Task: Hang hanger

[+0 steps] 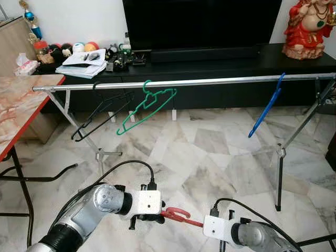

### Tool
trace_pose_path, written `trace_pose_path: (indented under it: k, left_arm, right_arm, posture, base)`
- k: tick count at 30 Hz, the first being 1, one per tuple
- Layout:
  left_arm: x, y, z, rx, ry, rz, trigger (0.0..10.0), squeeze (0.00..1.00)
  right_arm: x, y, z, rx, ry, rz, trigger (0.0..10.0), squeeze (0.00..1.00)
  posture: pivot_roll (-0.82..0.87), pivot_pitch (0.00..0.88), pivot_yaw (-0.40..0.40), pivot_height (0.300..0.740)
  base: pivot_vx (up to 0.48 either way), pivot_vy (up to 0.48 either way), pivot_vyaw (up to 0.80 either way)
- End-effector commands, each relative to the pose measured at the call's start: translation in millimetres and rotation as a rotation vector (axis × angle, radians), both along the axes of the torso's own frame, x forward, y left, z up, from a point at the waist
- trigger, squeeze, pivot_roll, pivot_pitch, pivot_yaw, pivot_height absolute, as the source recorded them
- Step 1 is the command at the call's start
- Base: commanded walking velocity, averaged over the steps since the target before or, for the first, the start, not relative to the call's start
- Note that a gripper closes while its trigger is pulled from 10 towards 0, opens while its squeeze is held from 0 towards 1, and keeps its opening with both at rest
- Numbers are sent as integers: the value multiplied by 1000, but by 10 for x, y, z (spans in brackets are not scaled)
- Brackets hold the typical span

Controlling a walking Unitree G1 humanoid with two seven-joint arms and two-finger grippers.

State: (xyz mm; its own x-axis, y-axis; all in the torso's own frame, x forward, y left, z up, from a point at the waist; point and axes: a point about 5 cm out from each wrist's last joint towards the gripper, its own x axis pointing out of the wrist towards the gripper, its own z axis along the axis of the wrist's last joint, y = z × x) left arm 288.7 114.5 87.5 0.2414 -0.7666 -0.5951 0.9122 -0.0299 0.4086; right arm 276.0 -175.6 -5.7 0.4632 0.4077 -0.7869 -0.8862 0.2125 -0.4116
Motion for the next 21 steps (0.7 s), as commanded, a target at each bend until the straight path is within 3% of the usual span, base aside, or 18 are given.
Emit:
trace_pose_path:
  k: [1,16,17,18,21]
  left_arm:
    - [21,27,25,-1,-16,3,0,0]
    - [17,5,47,-46,-3,7,0,0]
    - [17,4,50,-47,-4,6,0,0]
    - [17,4,51,-47,-4,5,0,0]
    - [16,1,49,-47,-4,0,0,0]
  right_arm:
    - [-23,51,-12,15,6,19,10000,0]
    - [-33,78,-29,34,26,5,10000,4]
    - [-35,82,-29,41,29,3,10000,627]
    - [-38,84,-30,48,35,0,10000,1000]
    - [-43,91,-30,58,40,1,10000,1000]
  posture:
    - [69,91,88,740]
    - [70,91,86,740]
    - [70,91,86,740]
    - [70,91,86,740]
    - [70,88,85,740]
  base:
    - [0,0,0]
    - [0,0,0]
    - [0,0,0]
    - [0,0,0]
    - [0,0,0]
